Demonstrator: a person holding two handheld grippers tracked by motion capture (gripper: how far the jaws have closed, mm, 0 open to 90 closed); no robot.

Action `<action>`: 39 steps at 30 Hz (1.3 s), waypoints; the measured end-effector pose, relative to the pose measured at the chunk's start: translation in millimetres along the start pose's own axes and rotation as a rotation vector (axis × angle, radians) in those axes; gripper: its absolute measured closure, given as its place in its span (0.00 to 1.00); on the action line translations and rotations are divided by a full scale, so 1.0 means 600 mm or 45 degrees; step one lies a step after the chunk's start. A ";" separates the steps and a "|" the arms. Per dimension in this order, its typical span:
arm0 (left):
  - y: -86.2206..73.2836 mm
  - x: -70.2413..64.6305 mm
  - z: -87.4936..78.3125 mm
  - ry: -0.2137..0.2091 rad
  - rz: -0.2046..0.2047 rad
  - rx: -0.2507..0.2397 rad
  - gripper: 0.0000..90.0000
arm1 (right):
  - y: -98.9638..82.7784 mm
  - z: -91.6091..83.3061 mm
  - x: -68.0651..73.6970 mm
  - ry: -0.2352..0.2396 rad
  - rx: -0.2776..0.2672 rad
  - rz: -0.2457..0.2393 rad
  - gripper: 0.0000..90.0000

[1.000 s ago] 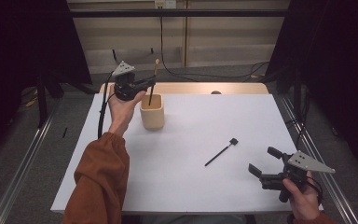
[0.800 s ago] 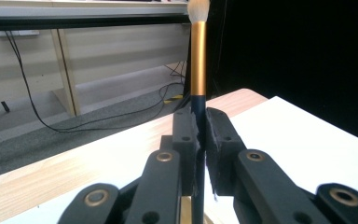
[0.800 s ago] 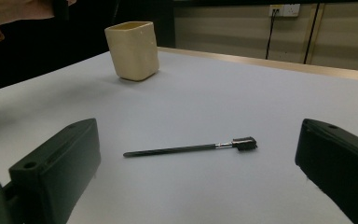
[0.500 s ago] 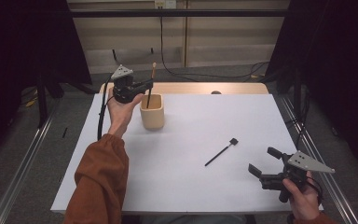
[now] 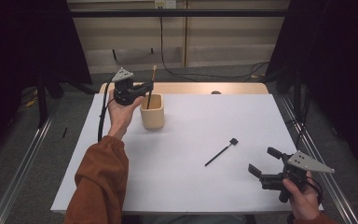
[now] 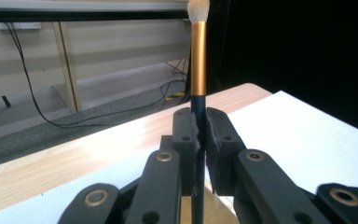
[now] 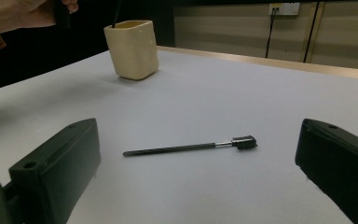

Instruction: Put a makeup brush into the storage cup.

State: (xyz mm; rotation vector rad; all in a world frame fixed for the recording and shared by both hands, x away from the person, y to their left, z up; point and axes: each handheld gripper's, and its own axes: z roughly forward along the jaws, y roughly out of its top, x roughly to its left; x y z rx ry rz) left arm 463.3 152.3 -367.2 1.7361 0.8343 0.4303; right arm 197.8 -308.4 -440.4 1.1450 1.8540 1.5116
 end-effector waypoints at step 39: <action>-0.059 0.001 0.013 -0.013 -0.029 0.067 0.93 | 0.000 0.000 0.001 0.004 0.003 0.001 0.00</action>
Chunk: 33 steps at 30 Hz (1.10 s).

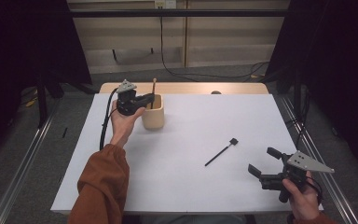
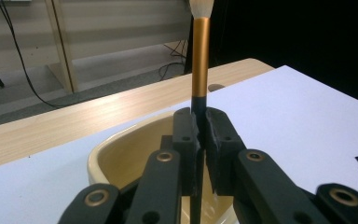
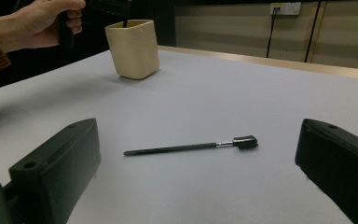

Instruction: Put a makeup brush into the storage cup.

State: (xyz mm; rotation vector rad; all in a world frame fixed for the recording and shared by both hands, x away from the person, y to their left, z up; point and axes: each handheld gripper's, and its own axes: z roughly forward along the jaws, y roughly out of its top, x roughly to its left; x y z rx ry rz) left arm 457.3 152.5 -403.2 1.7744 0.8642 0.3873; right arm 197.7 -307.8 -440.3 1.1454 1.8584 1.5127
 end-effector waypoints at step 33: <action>0.004 0.004 -0.017 0.027 -0.036 -0.026 0.03 | 0.000 0.001 0.000 0.003 0.001 -0.003 0.00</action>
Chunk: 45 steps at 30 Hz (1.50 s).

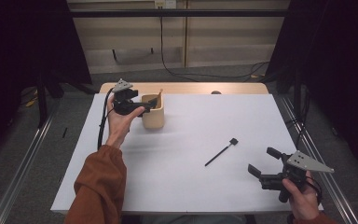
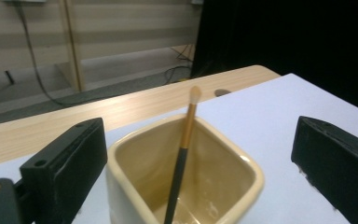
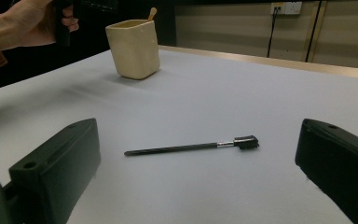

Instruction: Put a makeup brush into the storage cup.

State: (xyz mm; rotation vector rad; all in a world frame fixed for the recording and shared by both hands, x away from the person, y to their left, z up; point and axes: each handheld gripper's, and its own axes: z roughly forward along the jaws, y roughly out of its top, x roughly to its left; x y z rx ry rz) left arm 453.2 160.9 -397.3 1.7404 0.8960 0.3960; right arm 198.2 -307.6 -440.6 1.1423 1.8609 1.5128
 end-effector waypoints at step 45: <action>-0.058 -0.055 -0.134 0.071 0.105 -0.029 0.03 | 0.001 0.001 0.000 0.004 0.003 -0.004 0.00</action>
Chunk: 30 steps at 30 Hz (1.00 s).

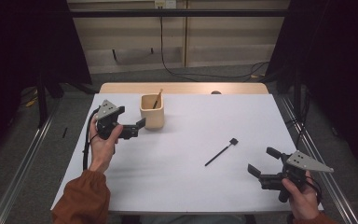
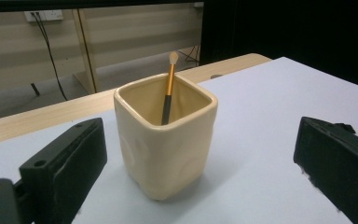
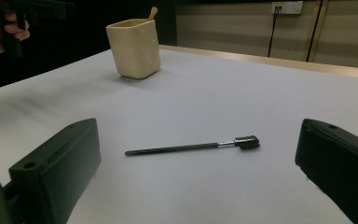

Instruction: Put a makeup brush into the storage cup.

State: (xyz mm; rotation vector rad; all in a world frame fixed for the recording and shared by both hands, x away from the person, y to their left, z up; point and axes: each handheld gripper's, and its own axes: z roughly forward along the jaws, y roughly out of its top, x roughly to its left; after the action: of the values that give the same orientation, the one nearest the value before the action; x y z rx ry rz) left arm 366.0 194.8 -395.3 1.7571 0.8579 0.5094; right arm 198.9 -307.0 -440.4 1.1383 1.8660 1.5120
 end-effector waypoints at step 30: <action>-0.059 -0.056 -0.086 -0.033 -0.017 -0.040 0.03 | 0.001 0.000 0.001 -0.001 -0.006 0.004 0.00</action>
State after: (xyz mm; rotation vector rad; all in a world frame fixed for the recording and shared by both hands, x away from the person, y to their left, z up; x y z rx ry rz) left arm 297.3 208.1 -408.7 1.7244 0.8390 0.4878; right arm 198.5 -306.5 -439.9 1.1401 1.8605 1.5164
